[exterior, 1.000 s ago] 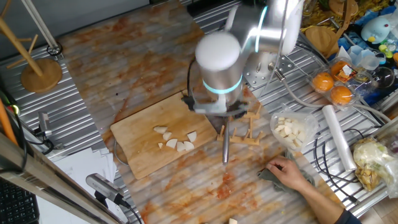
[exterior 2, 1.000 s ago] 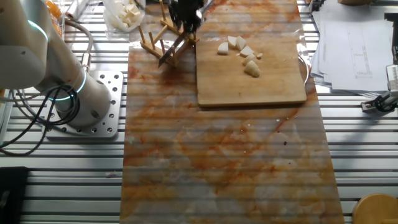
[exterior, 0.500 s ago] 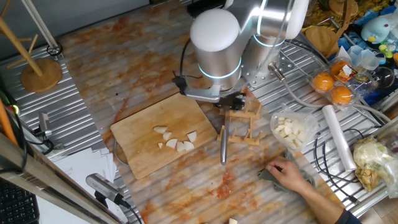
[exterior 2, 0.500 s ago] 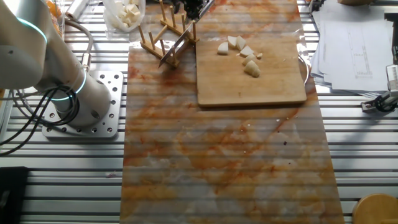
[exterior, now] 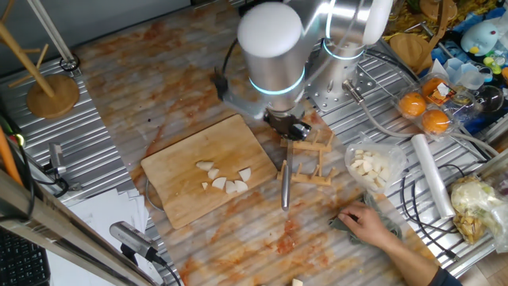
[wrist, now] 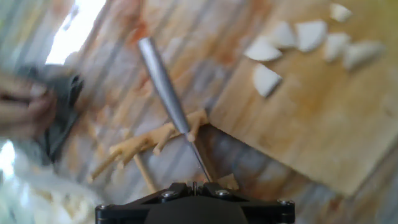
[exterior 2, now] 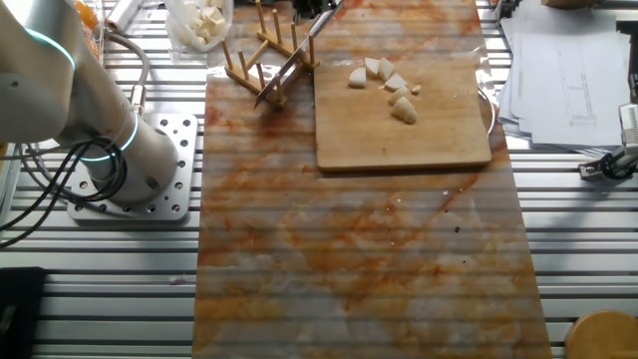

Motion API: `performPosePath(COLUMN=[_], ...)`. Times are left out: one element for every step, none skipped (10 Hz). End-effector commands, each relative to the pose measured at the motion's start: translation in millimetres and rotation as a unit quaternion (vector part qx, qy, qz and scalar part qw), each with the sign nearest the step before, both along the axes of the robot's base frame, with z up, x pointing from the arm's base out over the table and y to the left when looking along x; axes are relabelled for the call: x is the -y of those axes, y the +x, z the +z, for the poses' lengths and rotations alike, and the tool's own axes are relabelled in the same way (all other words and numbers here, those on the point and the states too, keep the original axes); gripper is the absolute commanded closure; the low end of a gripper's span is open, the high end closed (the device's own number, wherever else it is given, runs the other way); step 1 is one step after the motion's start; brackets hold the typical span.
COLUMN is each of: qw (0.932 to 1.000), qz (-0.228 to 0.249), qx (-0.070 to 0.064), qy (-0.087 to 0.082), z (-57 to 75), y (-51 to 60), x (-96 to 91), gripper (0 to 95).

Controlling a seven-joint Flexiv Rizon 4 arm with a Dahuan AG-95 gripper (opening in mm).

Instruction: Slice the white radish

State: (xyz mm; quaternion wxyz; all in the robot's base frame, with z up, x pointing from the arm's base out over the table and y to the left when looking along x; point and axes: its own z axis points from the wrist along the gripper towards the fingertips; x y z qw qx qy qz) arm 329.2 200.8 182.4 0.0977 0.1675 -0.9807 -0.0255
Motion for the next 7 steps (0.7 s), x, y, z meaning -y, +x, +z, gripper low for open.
performPosePath(qw=[0.9928, 0.9929, 0.9941, 0.9949, 0.9957, 0.9963, 0.9971], qz=[-0.113, -0.114, -0.103, -0.095, -0.086, -0.079, -0.070], qx=[0.041, 0.036, 0.035, 0.034, 0.034, 0.033, 0.029], qy=[-0.004, -0.001, 0.002, 0.003, 0.005, 0.007, 0.009], z=[-0.1, -4.1, -5.1, -4.2, -4.1, -3.9, -3.6], y=[15.9, 19.6, 20.4, 18.7, 17.5, 16.1, 14.5], x=[30.7, 34.0, 34.7, 34.0, 34.0, 33.8, 33.4], gripper=[95.0, 95.0, 95.0, 95.0, 95.0, 95.0, 95.0])
